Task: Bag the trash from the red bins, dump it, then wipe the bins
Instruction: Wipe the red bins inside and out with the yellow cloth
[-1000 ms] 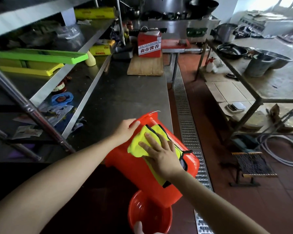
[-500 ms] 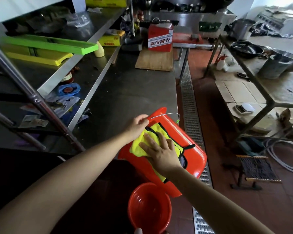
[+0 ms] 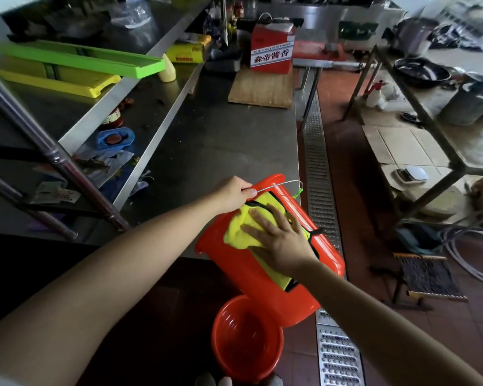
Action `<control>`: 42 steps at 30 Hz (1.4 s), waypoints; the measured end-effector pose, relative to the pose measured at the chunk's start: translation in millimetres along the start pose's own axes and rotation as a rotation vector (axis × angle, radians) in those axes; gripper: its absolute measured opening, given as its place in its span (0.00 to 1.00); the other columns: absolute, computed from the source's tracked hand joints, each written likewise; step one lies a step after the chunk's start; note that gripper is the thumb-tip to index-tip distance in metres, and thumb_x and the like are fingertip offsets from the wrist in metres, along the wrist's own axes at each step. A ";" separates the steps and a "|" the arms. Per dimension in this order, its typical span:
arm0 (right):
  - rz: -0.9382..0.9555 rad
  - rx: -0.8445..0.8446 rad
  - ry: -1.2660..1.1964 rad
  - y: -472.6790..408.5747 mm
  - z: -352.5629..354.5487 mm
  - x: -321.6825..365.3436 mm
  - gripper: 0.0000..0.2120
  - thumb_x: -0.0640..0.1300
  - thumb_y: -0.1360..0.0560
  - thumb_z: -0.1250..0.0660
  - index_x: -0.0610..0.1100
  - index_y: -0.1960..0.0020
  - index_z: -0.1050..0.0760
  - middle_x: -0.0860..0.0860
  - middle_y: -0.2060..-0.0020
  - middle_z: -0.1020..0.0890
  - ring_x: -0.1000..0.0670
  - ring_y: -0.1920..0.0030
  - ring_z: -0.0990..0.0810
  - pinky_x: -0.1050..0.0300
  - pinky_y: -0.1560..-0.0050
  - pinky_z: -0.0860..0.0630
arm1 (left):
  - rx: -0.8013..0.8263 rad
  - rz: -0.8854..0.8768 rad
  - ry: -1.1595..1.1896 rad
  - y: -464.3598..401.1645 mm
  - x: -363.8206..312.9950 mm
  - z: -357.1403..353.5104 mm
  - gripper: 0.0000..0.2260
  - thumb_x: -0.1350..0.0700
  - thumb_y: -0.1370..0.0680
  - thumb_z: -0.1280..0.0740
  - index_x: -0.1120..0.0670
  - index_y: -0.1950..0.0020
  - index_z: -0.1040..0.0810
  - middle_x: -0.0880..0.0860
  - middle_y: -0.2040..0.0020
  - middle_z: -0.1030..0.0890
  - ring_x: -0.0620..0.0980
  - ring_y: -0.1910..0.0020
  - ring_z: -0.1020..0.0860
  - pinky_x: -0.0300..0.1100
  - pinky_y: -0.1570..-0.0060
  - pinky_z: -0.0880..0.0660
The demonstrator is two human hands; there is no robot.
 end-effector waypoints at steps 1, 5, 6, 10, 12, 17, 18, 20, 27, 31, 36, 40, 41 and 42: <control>-0.038 0.008 -0.033 0.3 0.0 -7.0 0.24 0.66 0.20 0.43 0.65 0.25 0.35 0.58 0.20 0.41 0.43 0.20 0.47 0.33 0.27 0.41 | -0.020 -0.019 -0.050 0.0 -3.8 -0.2 0.14 0.48 0.20 0.35 0.56 0.47 0.16 0.54 0.52 0.15 0.53 0.50 0.18 0.42 0.52 0.26; -0.129 0.011 -0.102 3.5 0.5 -15.5 0.25 0.68 0.20 0.49 0.66 0.24 0.38 0.60 0.20 0.44 0.45 0.19 0.50 0.35 0.26 0.43 | -0.124 -0.142 -0.262 0.7 -21.4 1.3 0.16 0.51 0.18 0.39 0.58 0.52 0.16 0.60 0.54 0.18 0.59 0.54 0.21 0.44 0.56 0.27; -0.142 0.011 -0.110 4.1 0.4 -16.9 0.26 0.69 0.20 0.50 0.66 0.24 0.38 0.60 0.20 0.45 0.45 0.19 0.51 0.36 0.25 0.43 | -0.117 -0.151 -0.281 -1.1 -24.5 1.6 0.16 0.51 0.18 0.40 0.59 0.52 0.16 0.61 0.53 0.19 0.59 0.54 0.21 0.44 0.55 0.28; -0.247 0.010 -0.168 9.9 1.4 -29.0 0.26 0.70 0.20 0.52 0.67 0.23 0.40 0.62 0.20 0.48 0.48 0.19 0.53 0.39 0.25 0.43 | -0.106 -0.136 -0.285 -4.9 -32.0 1.9 0.20 0.51 0.18 0.41 0.56 0.68 0.30 0.56 0.64 0.23 0.55 0.64 0.25 0.42 0.63 0.35; -0.272 0.012 -0.203 13.4 1.4 -33.6 0.26 0.69 0.20 0.52 0.67 0.23 0.41 0.62 0.20 0.48 0.49 0.19 0.54 0.39 0.25 0.43 | -0.117 -0.163 -0.300 -1.6 -36.4 2.1 0.16 0.57 0.18 0.42 0.56 0.67 0.31 0.60 0.62 0.23 0.59 0.61 0.24 0.44 0.63 0.35; -0.265 0.014 -0.196 22.3 -2.7 -31.1 0.27 0.70 0.20 0.54 0.67 0.22 0.43 0.62 0.19 0.49 0.48 0.19 0.54 0.38 0.26 0.44 | -0.059 -0.126 -0.224 9.2 -33.4 3.8 0.17 0.58 0.17 0.44 0.58 0.66 0.31 0.65 0.58 0.22 0.63 0.58 0.24 0.48 0.64 0.36; -0.271 0.012 -0.200 23.5 -3.3 -31.0 0.27 0.70 0.20 0.55 0.67 0.22 0.44 0.62 0.20 0.49 0.48 0.19 0.54 0.37 0.26 0.43 | -0.032 -0.088 -0.174 11.1 -31.8 4.3 0.18 0.55 0.17 0.44 0.58 0.66 0.32 0.65 0.58 0.22 0.62 0.59 0.25 0.47 0.65 0.38; -0.283 0.014 -0.211 24.8 -3.9 -33.6 0.27 0.71 0.20 0.55 0.68 0.23 0.45 0.63 0.20 0.49 0.48 0.19 0.54 0.35 0.26 0.43 | 0.074 -0.030 -0.082 16.9 -26.3 3.9 0.19 0.48 0.18 0.43 0.61 0.61 0.27 0.63 0.56 0.21 0.60 0.59 0.23 0.44 0.63 0.32; -0.211 -0.061 -0.113 24.3 -4.7 -24.6 0.26 0.66 0.20 0.44 0.64 0.23 0.39 0.56 0.20 0.42 0.39 0.21 0.45 0.33 0.30 0.37 | 0.190 0.031 0.015 35.9 7.4 1.0 0.19 0.44 0.19 0.37 0.58 0.49 0.17 0.54 0.54 0.16 0.52 0.54 0.18 0.48 0.50 0.23; 0.046 -0.047 0.100 18.2 -20.1 26.6 0.29 0.59 0.23 0.34 0.62 0.23 0.37 0.51 0.20 0.40 0.30 0.22 0.46 0.27 0.31 0.39 | 0.134 0.019 -0.020 30.0 10.2 0.3 0.16 0.45 0.19 0.36 0.54 0.43 0.17 0.49 0.55 0.18 0.46 0.53 0.22 0.42 0.52 0.29; 0.166 0.004 0.154 9.3 -20.5 31.4 0.27 0.58 0.23 0.35 0.62 0.25 0.33 0.54 0.21 0.38 0.33 0.21 0.44 0.28 0.29 0.40 | 0.175 0.030 -0.063 29.6 23.2 -4.2 0.24 0.44 0.18 0.40 0.50 0.24 0.34 0.53 0.24 0.34 0.52 0.25 0.36 0.47 0.26 0.41; 0.039 -0.024 -0.097 4.8 -4.4 -27.0 0.22 0.65 0.21 0.42 0.66 0.27 0.33 0.59 0.22 0.37 0.45 0.20 0.43 0.40 0.28 0.38 | 0.165 0.015 -0.048 27.8 24.5 -6.1 0.22 0.47 0.17 0.39 0.48 0.24 0.34 0.55 0.25 0.33 0.54 0.26 0.35 0.39 0.32 0.41; -0.034 -0.013 -0.172 3.3 -4.5 -44.6 0.23 0.65 0.20 0.43 0.66 0.26 0.33 0.60 0.22 0.39 0.47 0.20 0.44 0.41 0.29 0.38 | 0.171 0.020 -0.041 27.8 24.5 -6.0 0.22 0.46 0.17 0.39 0.47 0.24 0.34 0.54 0.24 0.34 0.54 0.25 0.36 0.39 0.34 0.41; -0.121 -0.007 -0.264 0.6 -5.7 -62.9 0.23 0.65 0.20 0.43 0.65 0.26 0.33 0.61 0.21 0.40 0.49 0.20 0.43 0.42 0.29 0.37 | 0.185 0.031 -0.031 27.6 24.8 -5.4 0.22 0.45 0.18 0.39 0.46 0.24 0.35 0.53 0.24 0.34 0.53 0.25 0.36 0.40 0.34 0.41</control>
Point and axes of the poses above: each hand's wrist, its own y-axis away from the middle knuckle, its own z-axis out of the back of the hand, x = y × z, the point moved 5 cm from there along -y, towards the middle knuckle
